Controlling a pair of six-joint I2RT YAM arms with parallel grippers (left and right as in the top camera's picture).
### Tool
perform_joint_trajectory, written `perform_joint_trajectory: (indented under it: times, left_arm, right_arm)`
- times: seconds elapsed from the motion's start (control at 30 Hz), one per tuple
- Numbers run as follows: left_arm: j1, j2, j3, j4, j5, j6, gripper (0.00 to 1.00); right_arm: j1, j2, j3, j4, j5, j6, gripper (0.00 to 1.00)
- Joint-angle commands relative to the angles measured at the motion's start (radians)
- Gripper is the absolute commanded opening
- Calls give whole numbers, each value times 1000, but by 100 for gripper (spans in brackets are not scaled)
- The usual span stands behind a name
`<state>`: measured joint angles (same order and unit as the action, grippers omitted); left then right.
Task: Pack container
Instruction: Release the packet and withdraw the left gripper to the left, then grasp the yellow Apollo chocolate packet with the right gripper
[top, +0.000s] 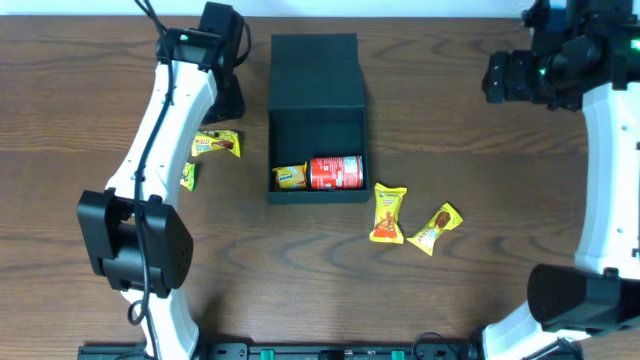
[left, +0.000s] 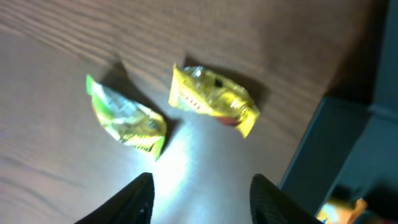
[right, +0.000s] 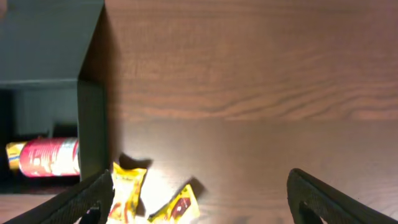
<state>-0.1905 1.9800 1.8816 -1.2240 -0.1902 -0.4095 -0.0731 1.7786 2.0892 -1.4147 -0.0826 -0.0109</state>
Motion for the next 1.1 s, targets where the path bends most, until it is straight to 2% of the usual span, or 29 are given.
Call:
perform_joint_trajectory:
  times: [0.0,0.17,0.27,0.33,0.43,0.57,0.7,0.8,1.07]
  left_arm:
    - [13,-59,0,-43,11,21,50]
    - [30,-173,-39,-75,7,-10,42]
    - [51,-304,-195,7,7,-10,43]
    - [73,-377,-322,82,26,-7,51]
    - [108,-438,-505,198,98,3,54]
    - [113,-430,-637,285,133,10,56]
    - [113,-428,-662,322,135,10,60]
    - [113,-428,-662,344,136,10,62]
    - [113,-428,-662,344,136,14,66]
  right_arm:
    - [-5,-97,-19,6,13,1,93]
    - [-6,-252,-293,115,23,-5,92]
    - [-6,-380,-549,200,26,4,93]
    - [-6,-427,-663,237,26,51,93]
    - [-2,-445,-812,280,21,168,87]
    - [29,-415,-975,337,-4,317,79]
    - [85,-375,-1058,371,-3,411,74]
    - [143,-325,-1100,402,-3,495,66]
    - [298,-158,-1112,397,38,687,59]
